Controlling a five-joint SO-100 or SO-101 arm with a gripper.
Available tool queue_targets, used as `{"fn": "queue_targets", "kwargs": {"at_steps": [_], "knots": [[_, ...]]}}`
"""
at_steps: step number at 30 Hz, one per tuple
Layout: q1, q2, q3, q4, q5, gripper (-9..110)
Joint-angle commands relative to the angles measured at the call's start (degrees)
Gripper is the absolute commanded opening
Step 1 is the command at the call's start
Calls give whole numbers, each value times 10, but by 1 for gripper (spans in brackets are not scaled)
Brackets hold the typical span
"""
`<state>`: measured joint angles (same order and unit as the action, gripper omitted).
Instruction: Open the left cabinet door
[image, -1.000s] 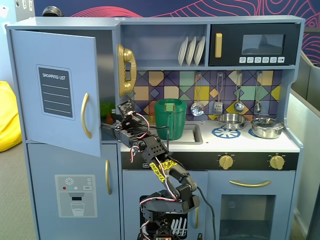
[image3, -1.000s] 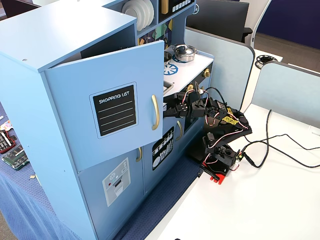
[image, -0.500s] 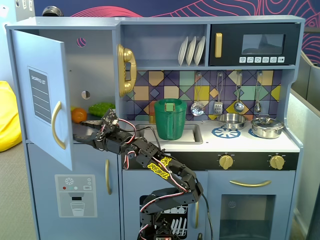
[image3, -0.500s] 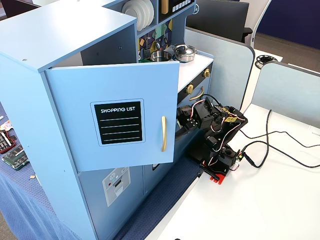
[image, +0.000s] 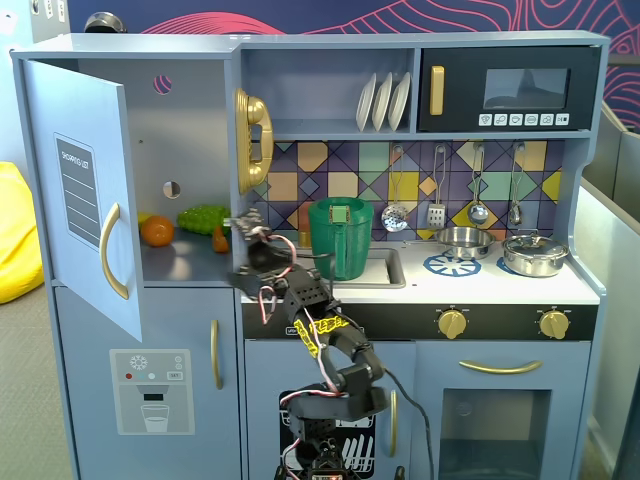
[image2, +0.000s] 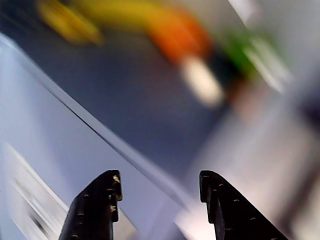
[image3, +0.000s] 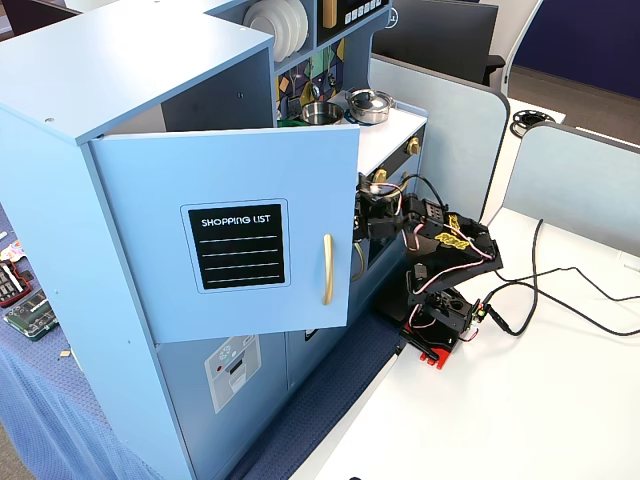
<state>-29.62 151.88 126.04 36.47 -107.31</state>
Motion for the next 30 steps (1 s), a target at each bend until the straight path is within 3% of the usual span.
{"fn": "queue_targets", "kwargs": {"at_steps": [1,13,23,30], "knots": [[139,8,5,118,49,8],[311,121,255,316,158,5],[347,298,445,430,223,4],[323,302,456,472,235,1]]}}
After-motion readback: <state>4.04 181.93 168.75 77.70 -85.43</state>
